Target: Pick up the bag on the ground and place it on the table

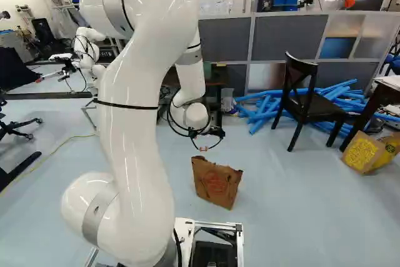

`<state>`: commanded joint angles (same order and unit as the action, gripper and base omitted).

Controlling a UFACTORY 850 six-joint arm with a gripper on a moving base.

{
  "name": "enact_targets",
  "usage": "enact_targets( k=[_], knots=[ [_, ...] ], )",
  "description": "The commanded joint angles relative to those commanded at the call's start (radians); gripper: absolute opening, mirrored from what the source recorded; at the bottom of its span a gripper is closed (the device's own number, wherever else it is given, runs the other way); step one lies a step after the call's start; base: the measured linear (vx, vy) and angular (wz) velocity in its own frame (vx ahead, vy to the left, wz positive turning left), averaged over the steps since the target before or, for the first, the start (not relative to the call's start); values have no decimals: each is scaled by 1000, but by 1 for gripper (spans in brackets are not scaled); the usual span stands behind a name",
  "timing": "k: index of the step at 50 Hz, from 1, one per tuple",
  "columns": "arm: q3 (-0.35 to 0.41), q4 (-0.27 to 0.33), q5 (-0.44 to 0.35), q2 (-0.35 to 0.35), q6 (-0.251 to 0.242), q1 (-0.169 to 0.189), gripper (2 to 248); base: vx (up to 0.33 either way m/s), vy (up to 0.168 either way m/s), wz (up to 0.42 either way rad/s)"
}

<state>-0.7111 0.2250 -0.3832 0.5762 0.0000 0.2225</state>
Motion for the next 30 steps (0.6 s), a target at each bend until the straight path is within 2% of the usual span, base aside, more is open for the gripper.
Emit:
enact_targets(
  k=[30],
  knots=[
    [-138, 100, 83, 160, 0, 30, 247, 0, 0, 0]
  ],
)
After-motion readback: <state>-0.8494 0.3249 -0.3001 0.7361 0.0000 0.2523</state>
